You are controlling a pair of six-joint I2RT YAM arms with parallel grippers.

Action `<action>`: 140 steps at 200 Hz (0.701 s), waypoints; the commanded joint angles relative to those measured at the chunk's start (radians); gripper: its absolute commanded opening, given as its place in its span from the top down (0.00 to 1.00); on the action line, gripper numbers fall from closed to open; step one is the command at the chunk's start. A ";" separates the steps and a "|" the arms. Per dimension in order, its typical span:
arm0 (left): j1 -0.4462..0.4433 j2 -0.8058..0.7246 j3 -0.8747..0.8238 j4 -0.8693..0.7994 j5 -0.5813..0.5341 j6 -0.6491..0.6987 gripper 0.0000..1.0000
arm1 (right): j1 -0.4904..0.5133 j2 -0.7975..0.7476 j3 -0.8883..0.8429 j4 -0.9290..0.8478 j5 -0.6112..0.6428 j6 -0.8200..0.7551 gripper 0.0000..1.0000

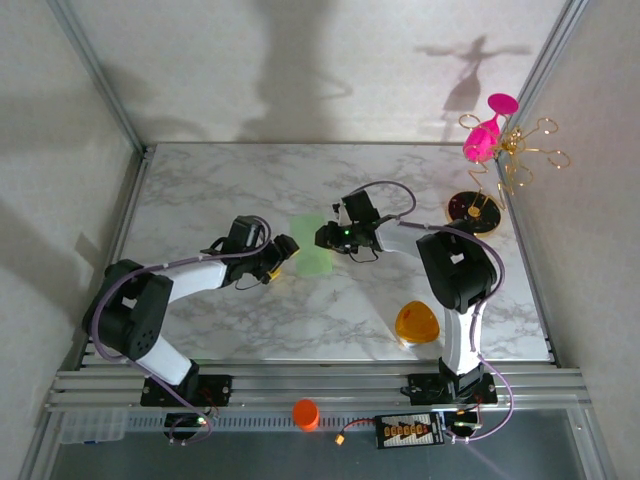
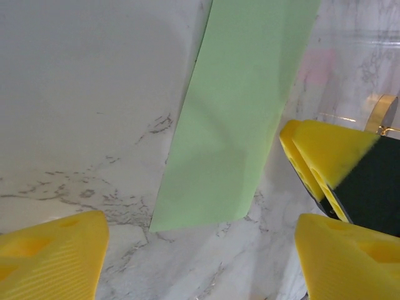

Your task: Fold a paper plane with a square sheet of paper (pick it up from the middle)

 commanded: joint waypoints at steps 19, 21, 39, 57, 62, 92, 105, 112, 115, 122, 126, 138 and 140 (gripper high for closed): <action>-0.022 0.051 -0.013 0.064 0.027 -0.064 0.33 | -0.015 0.043 0.015 -0.016 0.043 0.031 0.67; -0.023 0.053 -0.013 0.067 0.030 -0.066 0.33 | -0.015 0.044 0.013 -0.019 0.045 0.032 0.67; -0.033 0.073 -0.005 0.076 0.040 -0.072 0.41 | -0.017 0.056 0.006 -0.045 0.061 0.034 0.67; -0.038 0.094 0.005 0.073 0.043 -0.069 0.48 | -0.017 0.063 -0.004 -0.066 0.075 0.032 0.67; -0.039 0.099 0.007 0.073 0.044 -0.068 0.50 | -0.017 0.064 -0.005 -0.069 0.077 0.032 0.68; -0.045 0.125 0.026 0.071 0.048 -0.057 0.57 | -0.017 0.067 -0.013 -0.075 0.082 0.031 0.68; -0.047 0.135 0.036 0.068 0.050 -0.052 0.60 | -0.016 0.067 -0.013 -0.074 0.080 0.029 0.69; -0.048 0.139 0.041 0.067 0.051 -0.048 0.62 | -0.017 0.069 -0.013 -0.074 0.080 0.029 0.69; -0.047 0.142 0.043 0.066 0.051 -0.046 0.62 | -0.017 0.070 -0.013 -0.074 0.080 0.029 0.69; -0.048 0.145 0.048 0.063 0.051 -0.043 0.63 | -0.017 0.070 -0.014 -0.074 0.079 0.029 0.69; -0.047 0.147 0.049 0.064 0.052 -0.041 0.64 | -0.017 0.070 -0.012 -0.074 0.078 0.029 0.69; -0.048 0.154 0.060 0.064 0.058 -0.032 0.67 | -0.019 0.069 -0.013 -0.070 0.074 0.031 0.70; -0.046 0.156 0.063 0.063 0.060 -0.029 0.67 | -0.019 0.069 -0.014 -0.069 0.073 0.031 0.70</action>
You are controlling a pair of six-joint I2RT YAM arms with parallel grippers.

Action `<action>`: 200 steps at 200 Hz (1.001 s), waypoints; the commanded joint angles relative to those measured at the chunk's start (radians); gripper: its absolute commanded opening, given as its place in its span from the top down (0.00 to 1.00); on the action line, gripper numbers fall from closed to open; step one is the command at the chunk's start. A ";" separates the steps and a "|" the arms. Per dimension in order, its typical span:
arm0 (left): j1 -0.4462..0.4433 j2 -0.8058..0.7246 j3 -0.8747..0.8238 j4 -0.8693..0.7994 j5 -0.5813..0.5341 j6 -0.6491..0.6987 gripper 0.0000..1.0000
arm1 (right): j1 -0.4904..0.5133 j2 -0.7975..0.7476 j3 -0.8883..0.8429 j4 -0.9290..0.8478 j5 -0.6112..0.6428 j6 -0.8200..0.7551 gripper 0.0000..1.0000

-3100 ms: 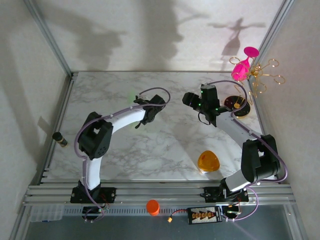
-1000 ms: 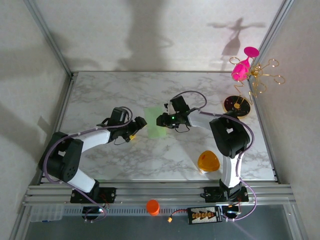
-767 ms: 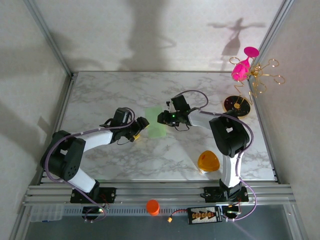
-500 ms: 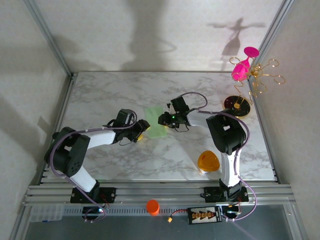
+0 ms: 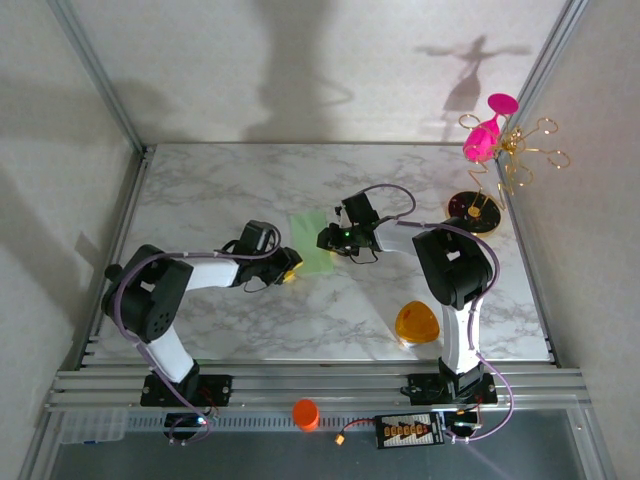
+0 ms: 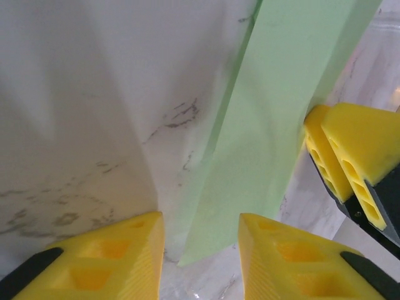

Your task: Fold a paper plane with a square sheet of paper (pick it up from the middle)

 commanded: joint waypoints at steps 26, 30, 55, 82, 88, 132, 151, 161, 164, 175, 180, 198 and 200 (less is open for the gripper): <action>-0.010 0.044 0.083 -0.035 0.022 0.064 0.68 | -0.010 0.034 -0.020 -0.054 0.040 0.011 0.70; -0.010 0.047 0.091 -0.041 0.021 0.071 0.68 | -0.011 0.033 -0.020 -0.055 0.041 0.011 0.70; -0.008 0.066 0.127 -0.056 0.023 0.101 0.71 | -0.012 0.031 -0.020 -0.057 0.041 0.010 0.70; 0.007 0.087 0.152 -0.051 0.028 0.116 0.72 | -0.011 0.030 -0.023 -0.057 0.043 0.007 0.70; 0.011 0.090 0.155 -0.051 0.028 0.120 0.72 | -0.012 0.027 -0.023 -0.058 0.045 0.007 0.71; 0.033 0.130 0.170 -0.023 0.050 0.124 0.70 | -0.013 0.025 -0.027 -0.057 0.046 0.004 0.71; 0.037 0.147 0.180 -0.018 0.055 0.122 0.71 | -0.013 0.023 -0.028 -0.054 0.043 0.003 0.71; 0.041 0.153 0.183 -0.014 0.056 0.121 0.71 | -0.014 0.022 -0.031 -0.052 0.042 0.004 0.71; 0.043 0.155 0.184 -0.013 0.055 0.121 0.72 | -0.013 0.022 -0.032 -0.051 0.042 0.003 0.71; 0.049 0.159 0.183 -0.005 0.056 0.117 0.72 | -0.014 0.019 -0.036 -0.047 0.043 0.002 0.71; 0.052 0.161 0.182 0.003 0.062 0.114 0.72 | -0.013 0.016 -0.039 -0.042 0.042 0.004 0.71; 0.064 0.164 0.167 0.029 0.083 0.093 0.77 | -0.014 0.000 -0.057 -0.011 0.035 0.004 0.70; 0.065 0.164 0.166 0.031 0.083 0.090 0.77 | -0.014 -0.002 -0.057 -0.008 0.035 0.004 0.70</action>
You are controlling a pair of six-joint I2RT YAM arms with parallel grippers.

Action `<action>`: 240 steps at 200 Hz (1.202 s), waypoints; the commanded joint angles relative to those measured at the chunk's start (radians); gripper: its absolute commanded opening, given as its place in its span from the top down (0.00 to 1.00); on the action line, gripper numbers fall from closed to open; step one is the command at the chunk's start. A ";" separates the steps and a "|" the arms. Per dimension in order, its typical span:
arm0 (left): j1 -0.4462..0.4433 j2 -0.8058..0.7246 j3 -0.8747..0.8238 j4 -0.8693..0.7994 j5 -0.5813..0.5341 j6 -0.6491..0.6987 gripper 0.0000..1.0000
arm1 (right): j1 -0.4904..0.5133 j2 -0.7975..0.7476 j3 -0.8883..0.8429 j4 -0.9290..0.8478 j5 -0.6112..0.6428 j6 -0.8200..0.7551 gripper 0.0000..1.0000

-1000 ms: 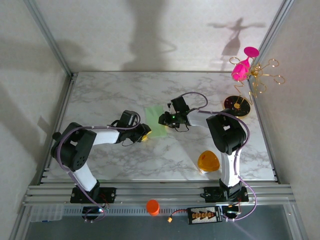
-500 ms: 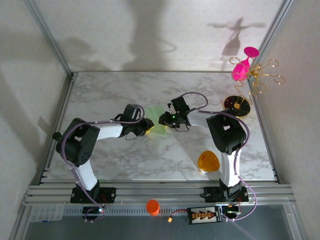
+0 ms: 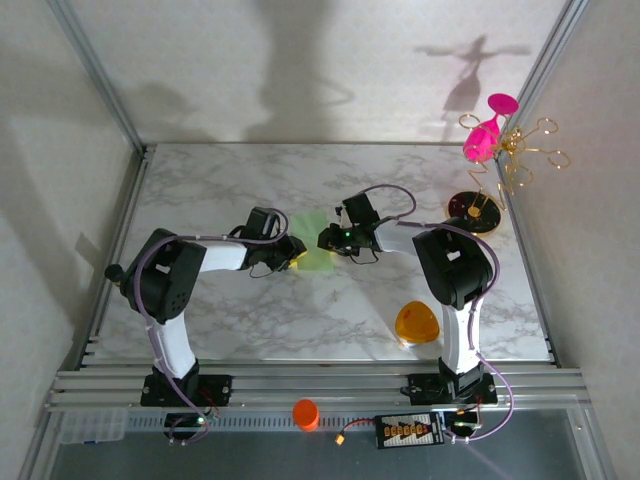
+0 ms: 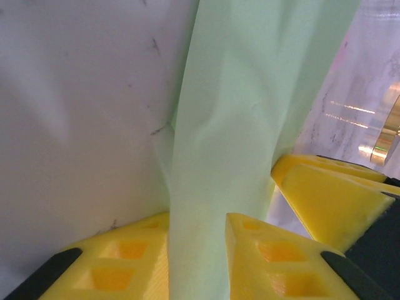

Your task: Fold a paper plane with a square sheet of paper (pick it up from the middle)

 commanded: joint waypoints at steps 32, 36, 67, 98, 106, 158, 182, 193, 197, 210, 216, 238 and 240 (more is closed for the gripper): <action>0.025 0.028 0.002 0.068 0.044 -0.036 0.85 | -0.011 -0.024 -0.047 0.012 0.031 -0.010 0.65; 0.024 0.026 0.002 0.067 0.042 -0.037 0.87 | -0.013 -0.027 -0.048 0.016 0.030 -0.014 0.64; 0.025 0.019 0.000 0.064 0.038 -0.054 0.98 | -0.012 -0.084 -0.048 0.050 0.059 -0.067 0.53; 0.026 0.003 -0.005 0.063 0.039 -0.095 1.00 | -0.011 -0.203 -0.102 0.148 0.126 -0.214 0.39; 0.025 -0.004 -0.003 0.063 0.039 -0.105 1.00 | -0.010 -0.236 -0.136 0.192 0.146 -0.261 0.35; 0.023 -0.023 0.015 0.017 0.033 -0.147 1.00 | 0.043 -0.323 -0.266 0.373 0.155 -0.587 0.39; 0.022 -0.021 0.023 -0.004 0.030 -0.147 1.00 | 0.087 -0.312 -0.288 0.392 0.121 -0.726 0.46; 0.020 -0.019 0.025 -0.009 0.030 -0.147 1.00 | 0.112 -0.312 -0.311 0.418 0.144 -0.776 0.45; 0.020 -0.017 0.025 -0.011 0.030 -0.147 1.00 | 0.121 -0.311 -0.317 0.423 0.153 -0.792 0.44; 0.019 -0.014 0.026 -0.015 0.030 -0.147 1.00 | 0.143 -0.303 -0.323 0.421 0.180 -0.839 0.43; 0.020 -0.012 0.026 -0.017 0.030 -0.147 1.00 | 0.171 -0.295 -0.322 0.412 0.196 -0.864 0.42; 0.019 -0.011 0.030 -0.026 0.030 -0.143 1.00 | 0.211 -0.260 -0.316 0.387 0.254 -0.917 0.39; 0.019 -0.011 0.031 -0.027 0.030 -0.143 1.00 | 0.214 -0.258 -0.316 0.387 0.256 -0.919 0.38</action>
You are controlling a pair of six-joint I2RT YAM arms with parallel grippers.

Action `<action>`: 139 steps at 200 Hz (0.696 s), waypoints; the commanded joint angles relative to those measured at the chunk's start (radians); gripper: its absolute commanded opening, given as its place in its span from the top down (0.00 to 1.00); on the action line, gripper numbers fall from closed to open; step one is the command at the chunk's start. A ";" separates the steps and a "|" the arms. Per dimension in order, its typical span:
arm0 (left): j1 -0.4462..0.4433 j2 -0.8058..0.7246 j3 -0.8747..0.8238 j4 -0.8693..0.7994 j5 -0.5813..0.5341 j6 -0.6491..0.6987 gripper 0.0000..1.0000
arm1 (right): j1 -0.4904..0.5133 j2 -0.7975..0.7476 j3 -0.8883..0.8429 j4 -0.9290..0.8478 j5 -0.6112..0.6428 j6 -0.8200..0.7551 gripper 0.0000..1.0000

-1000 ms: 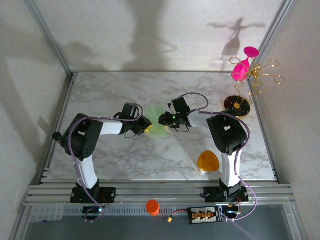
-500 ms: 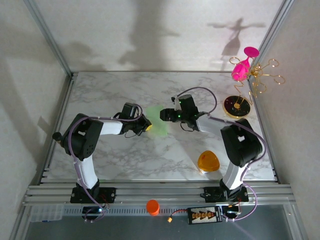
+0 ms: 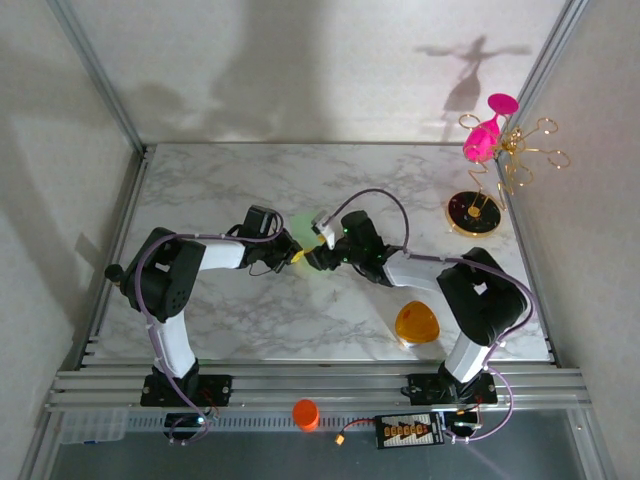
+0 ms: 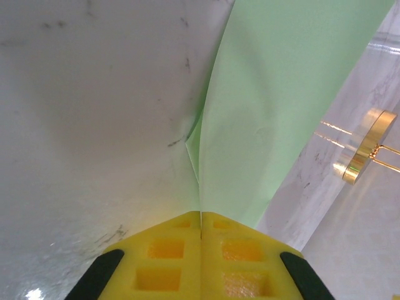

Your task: Fold a paper plane with a square sheet of paper (pick it up from the middle)

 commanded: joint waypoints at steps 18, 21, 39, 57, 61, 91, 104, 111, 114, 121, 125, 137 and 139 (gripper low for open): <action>0.001 -0.016 0.031 -0.041 0.007 -0.009 1.00 | 0.052 0.064 -0.010 0.017 0.086 -0.139 0.34; 0.001 -0.015 0.031 -0.042 0.007 -0.009 1.00 | 0.054 0.065 -0.013 0.019 0.087 -0.141 0.33; 0.001 -0.014 0.033 -0.045 0.008 -0.009 1.00 | 0.072 0.068 -0.030 0.046 0.094 -0.147 0.29; 0.001 -0.013 0.033 -0.046 0.009 -0.009 1.00 | 0.076 0.081 -0.029 0.050 0.109 -0.153 0.28; 0.001 -0.013 0.033 -0.046 0.009 -0.009 1.00 | 0.078 0.087 -0.026 0.047 0.116 -0.156 0.29; -0.001 -0.011 0.033 -0.046 0.011 -0.009 1.00 | 0.085 0.115 -0.018 0.051 0.161 -0.182 0.32; -0.001 -0.012 0.032 -0.047 0.012 -0.009 1.00 | 0.086 0.127 -0.015 0.052 0.186 -0.192 0.35; -0.001 -0.013 0.031 -0.047 0.012 -0.010 1.00 | 0.086 0.131 -0.014 0.054 0.199 -0.196 0.37; -0.001 -0.013 0.031 -0.047 0.011 -0.010 1.00 | 0.086 0.131 -0.014 0.056 0.203 -0.197 0.38; 0.000 -0.013 0.031 -0.047 0.013 -0.009 1.00 | 0.085 0.129 -0.019 0.067 0.213 -0.197 0.39; 0.000 -0.013 0.030 -0.047 0.012 -0.009 1.00 | 0.086 0.127 -0.021 0.073 0.216 -0.195 0.40; -0.001 -0.012 0.030 -0.048 0.012 -0.009 1.00 | 0.086 0.120 -0.025 0.087 0.214 -0.191 0.43; -0.001 -0.013 0.030 -0.048 0.012 -0.009 1.00 | 0.086 0.121 -0.025 0.088 0.213 -0.191 0.44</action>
